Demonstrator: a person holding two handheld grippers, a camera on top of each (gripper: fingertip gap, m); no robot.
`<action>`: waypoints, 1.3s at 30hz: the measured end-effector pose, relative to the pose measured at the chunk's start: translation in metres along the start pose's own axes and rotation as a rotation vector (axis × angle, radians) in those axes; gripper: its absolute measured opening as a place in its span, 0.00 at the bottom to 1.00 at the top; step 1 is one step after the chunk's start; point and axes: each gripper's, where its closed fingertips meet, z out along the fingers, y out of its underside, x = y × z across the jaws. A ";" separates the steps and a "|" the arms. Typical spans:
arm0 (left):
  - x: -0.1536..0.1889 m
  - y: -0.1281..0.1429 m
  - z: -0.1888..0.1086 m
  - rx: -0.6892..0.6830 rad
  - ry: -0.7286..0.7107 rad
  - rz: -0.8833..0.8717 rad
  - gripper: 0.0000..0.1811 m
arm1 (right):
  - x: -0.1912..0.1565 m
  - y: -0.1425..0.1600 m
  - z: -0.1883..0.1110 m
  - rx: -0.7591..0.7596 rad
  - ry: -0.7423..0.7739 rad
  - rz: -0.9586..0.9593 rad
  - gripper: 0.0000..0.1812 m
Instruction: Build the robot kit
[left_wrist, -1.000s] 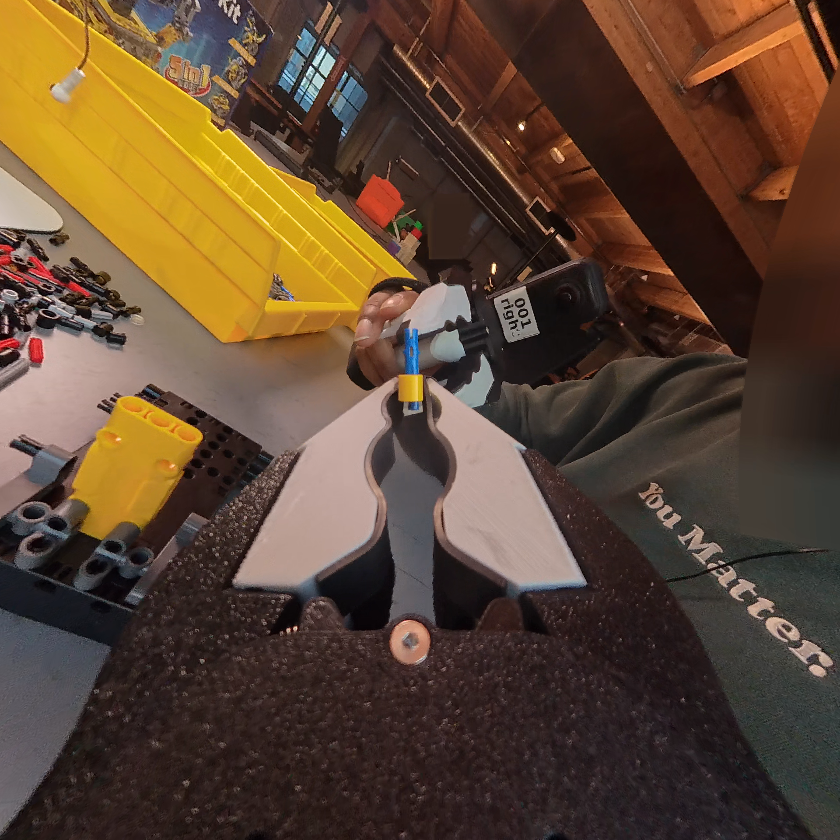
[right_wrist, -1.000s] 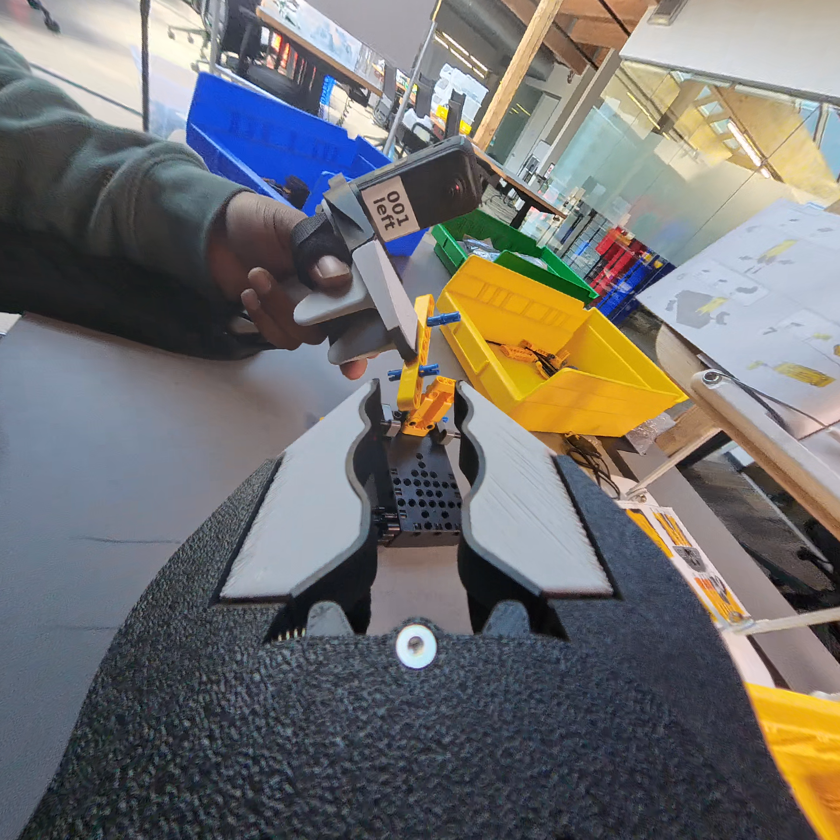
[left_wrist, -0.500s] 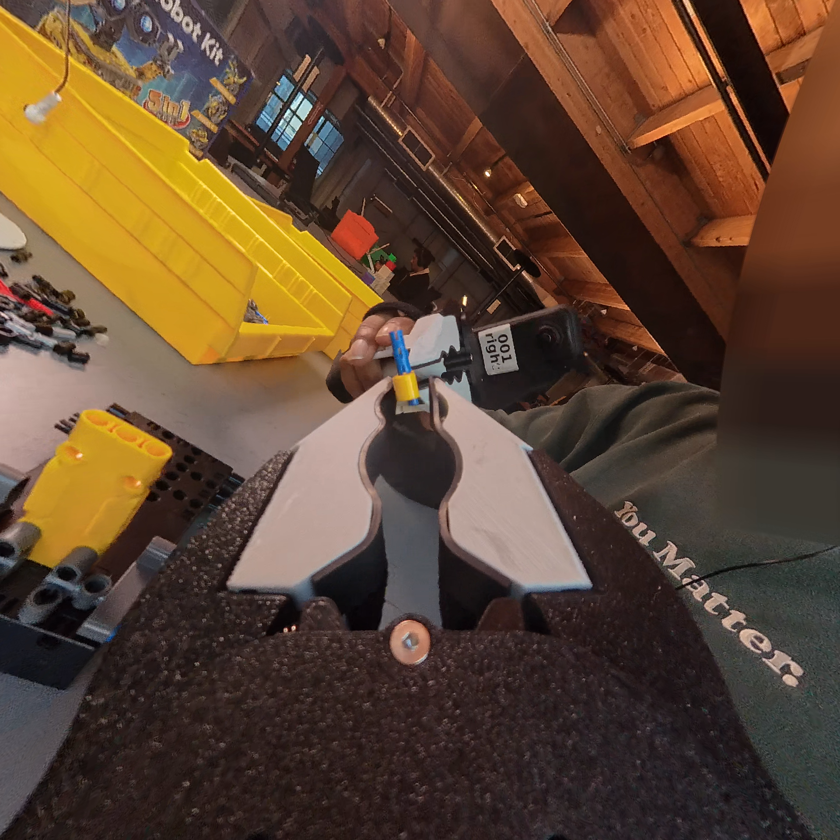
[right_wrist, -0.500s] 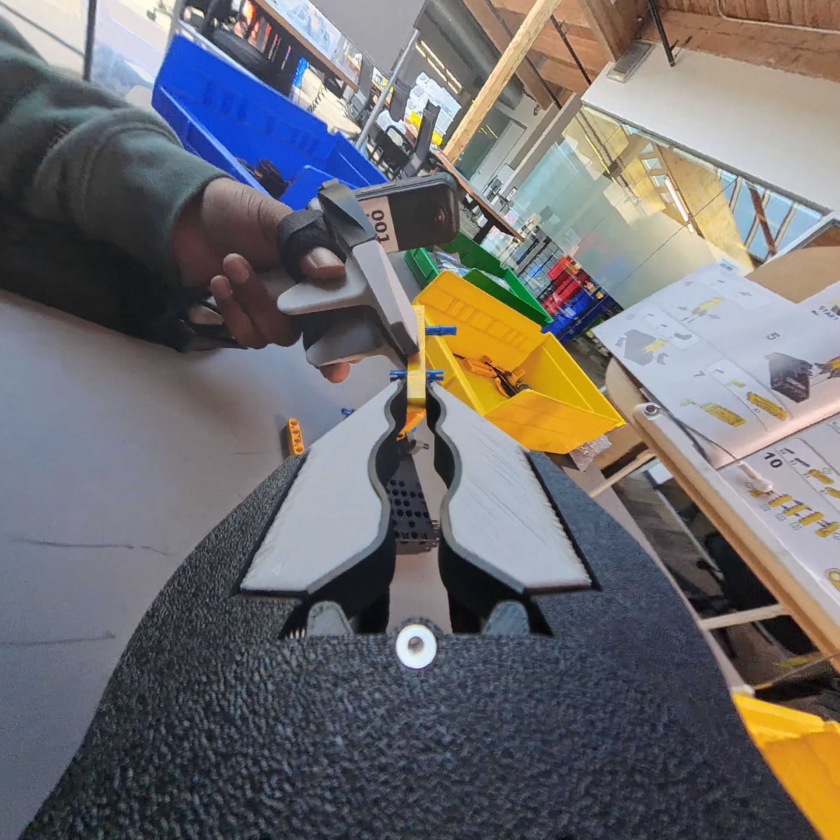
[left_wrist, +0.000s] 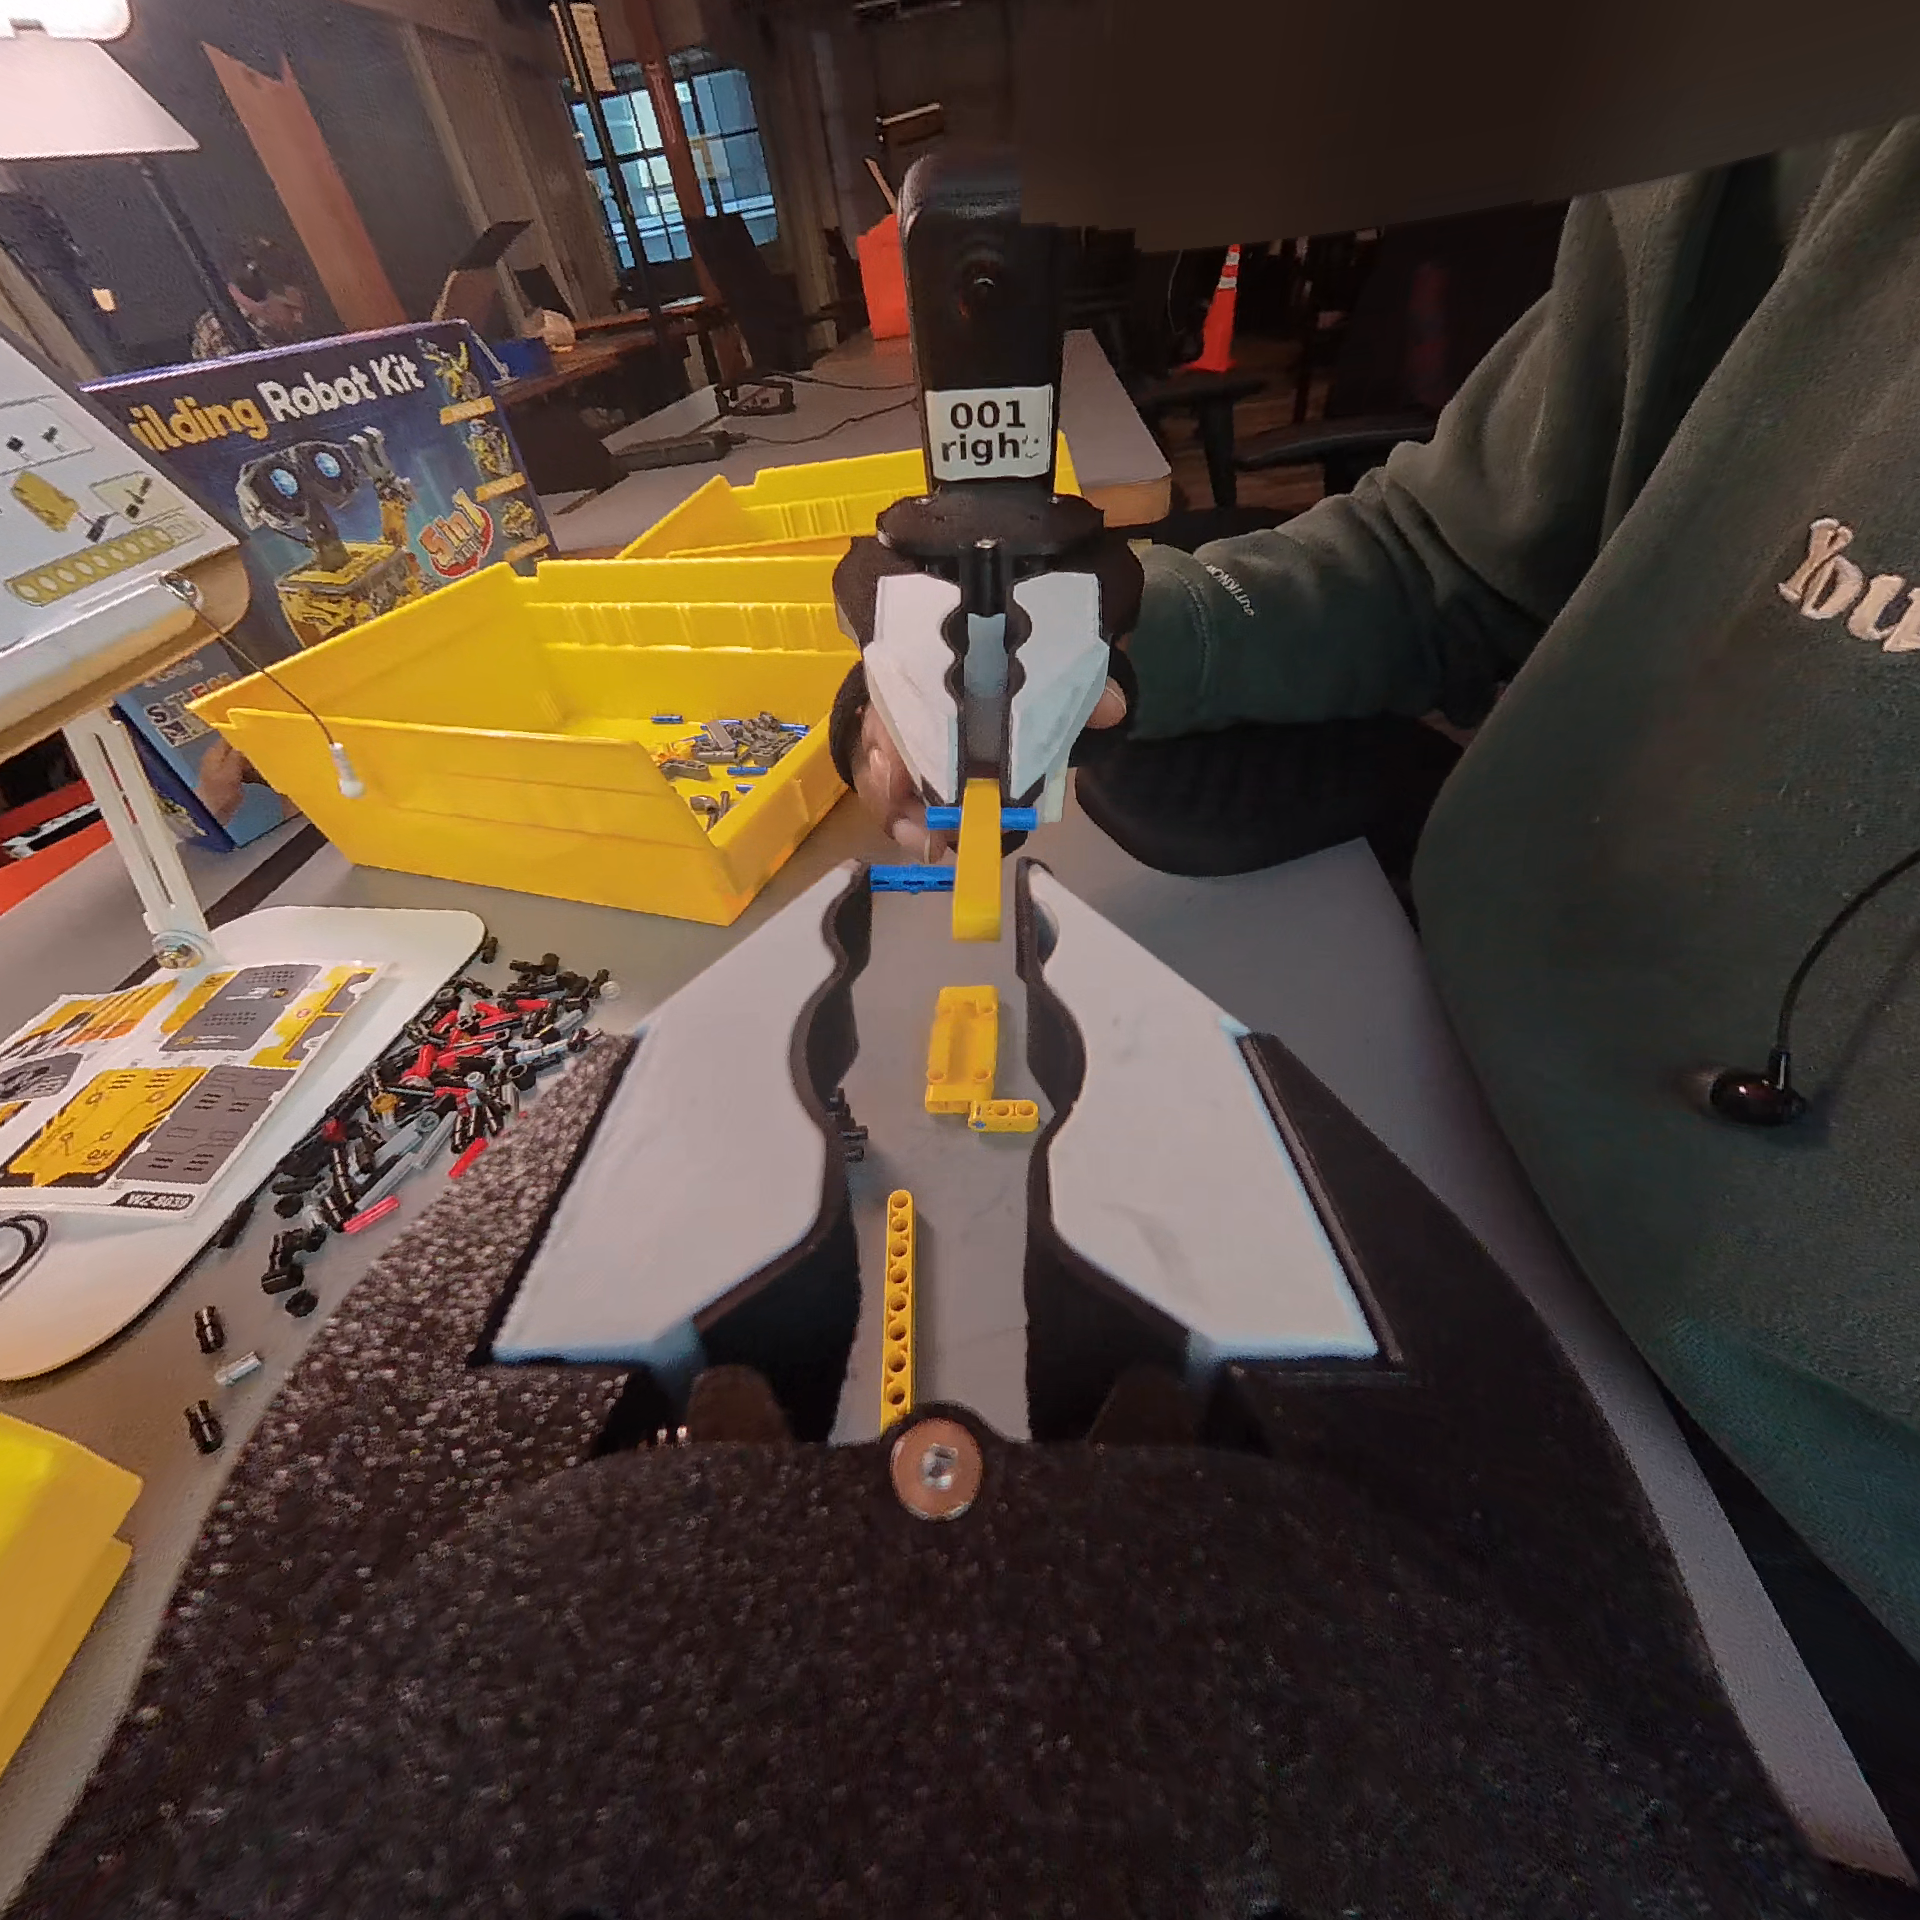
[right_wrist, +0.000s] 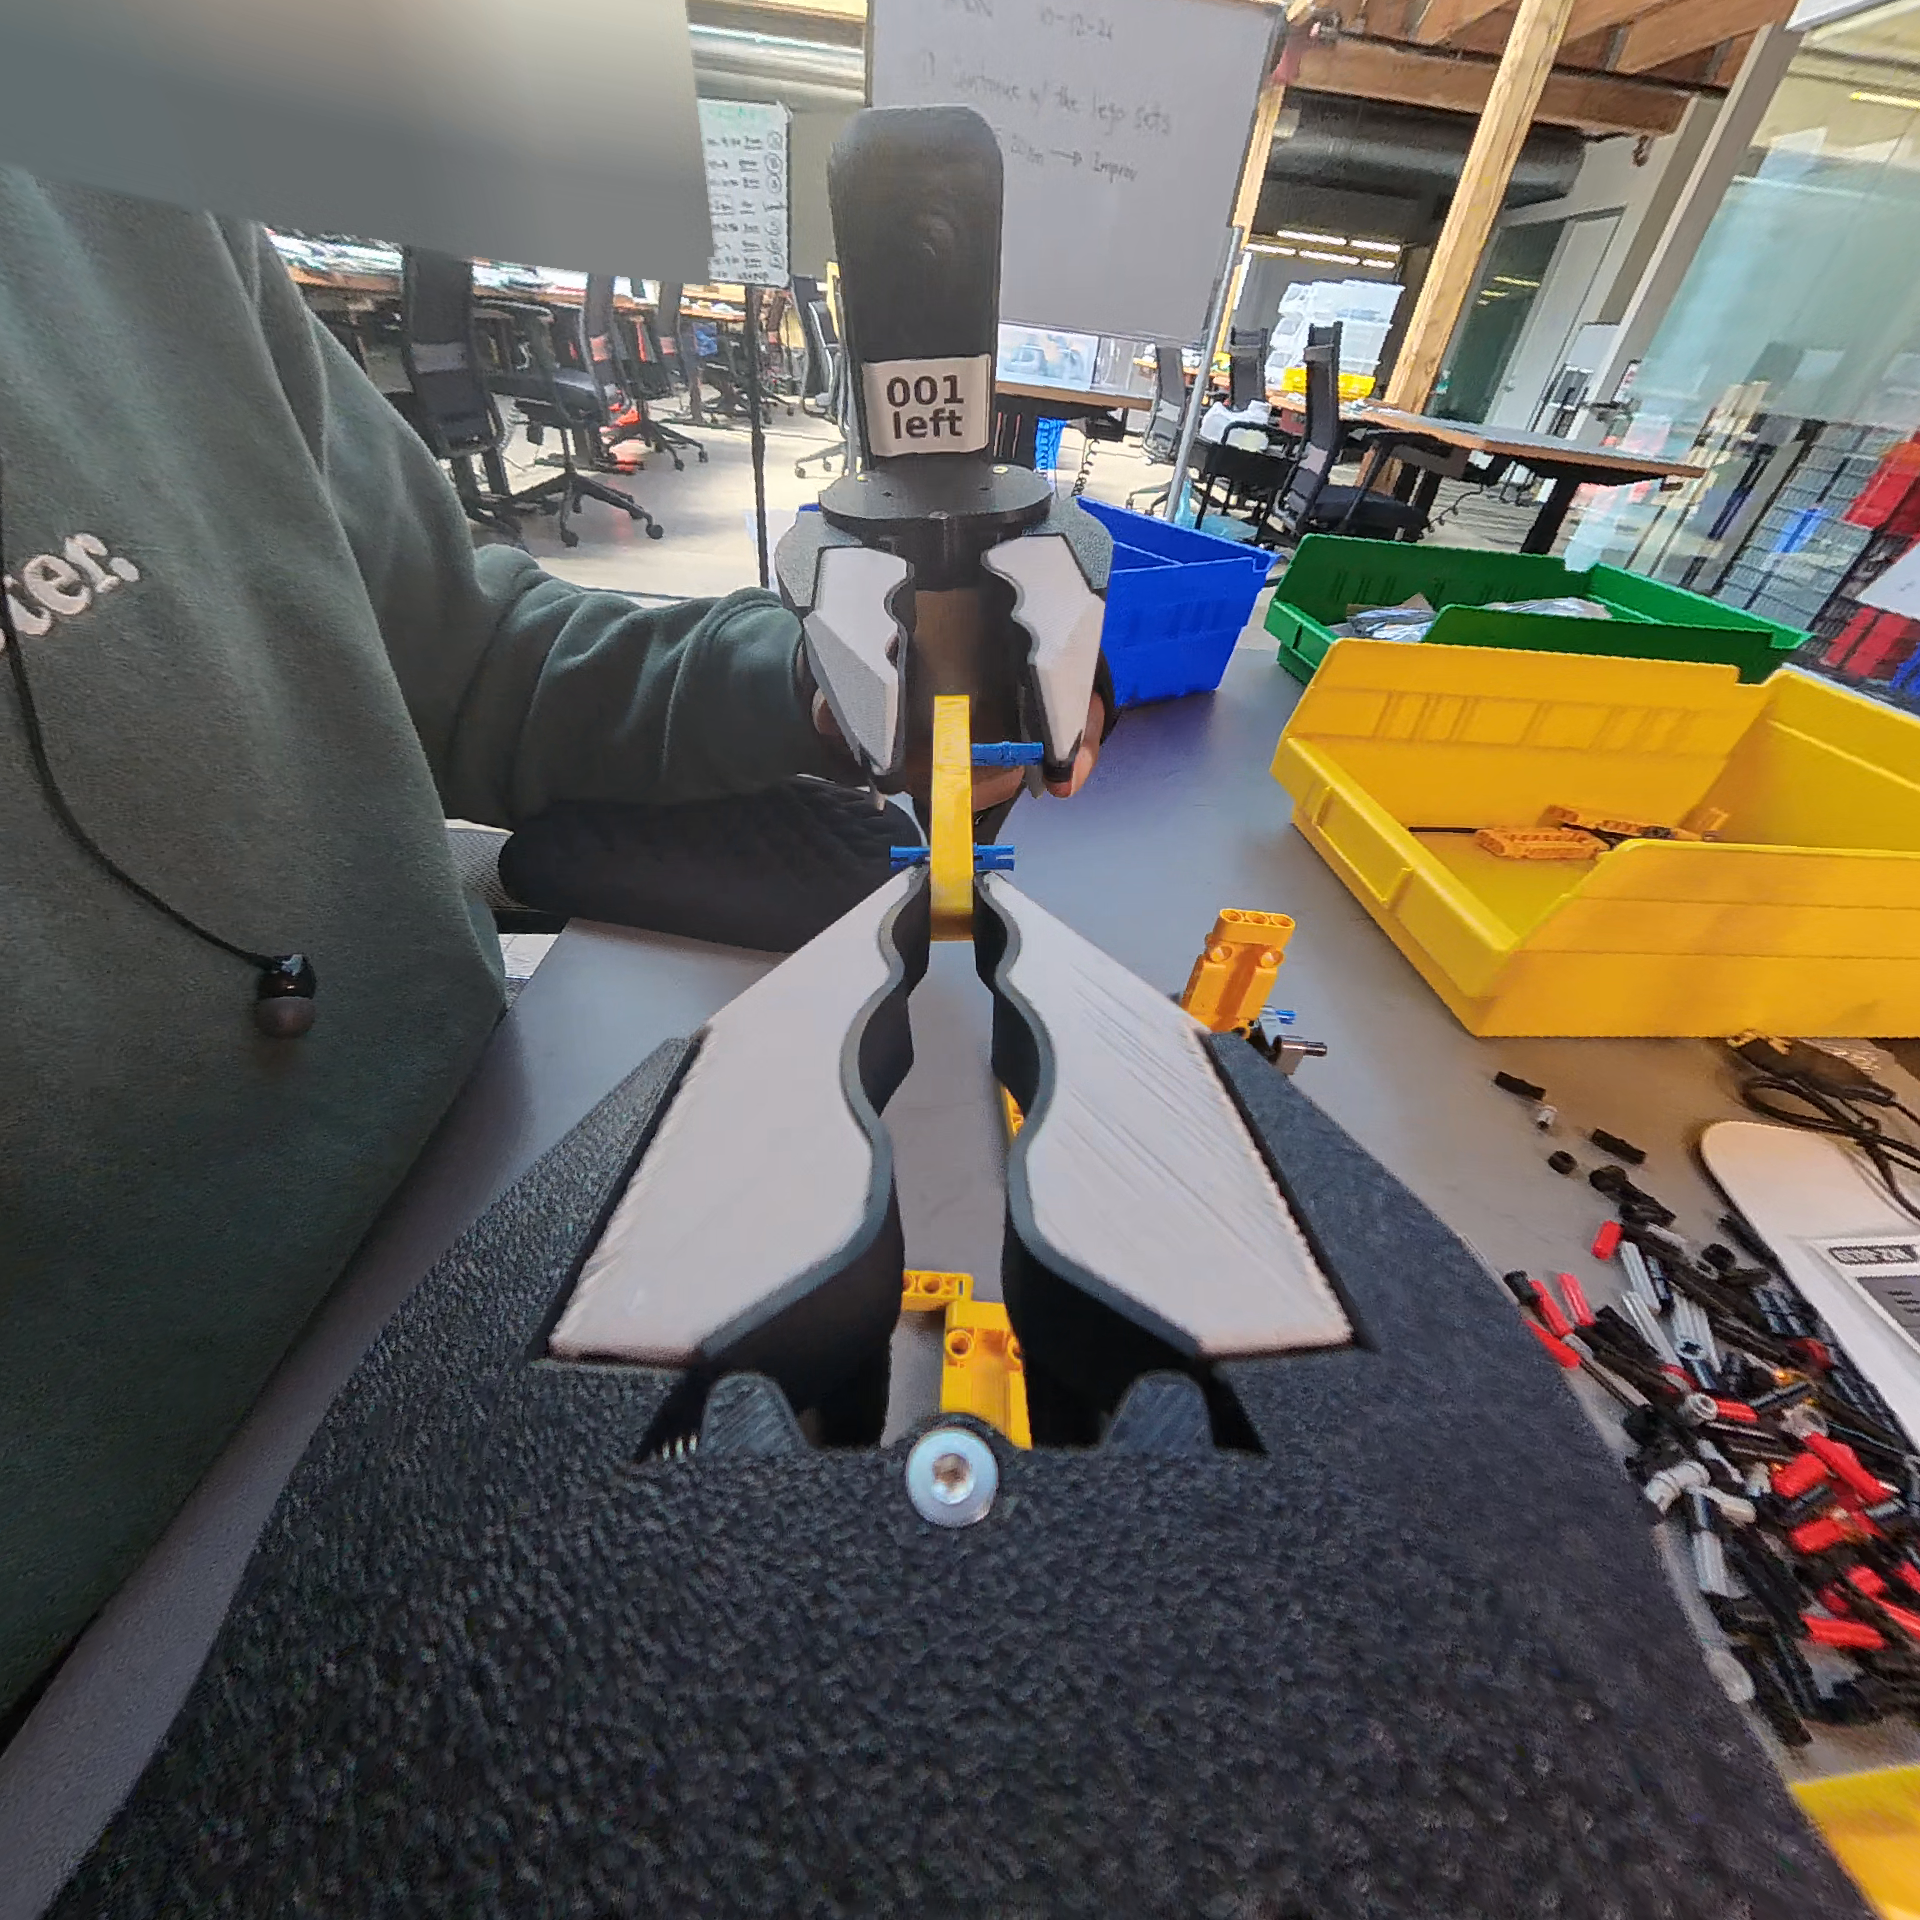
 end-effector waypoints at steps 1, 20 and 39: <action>0.002 0.001 0.000 -0.006 0.012 0.003 0.13 | -0.003 0.000 0.000 0.002 -0.018 0.006 0.04; 0.011 0.025 0.004 -0.186 0.095 -0.023 0.14 | -0.007 0.021 -0.005 -0.131 -0.068 -0.037 0.04; 0.021 0.035 0.011 -0.312 0.111 0.162 0.09 | -0.015 0.030 -0.011 -0.183 -0.089 -0.071 0.04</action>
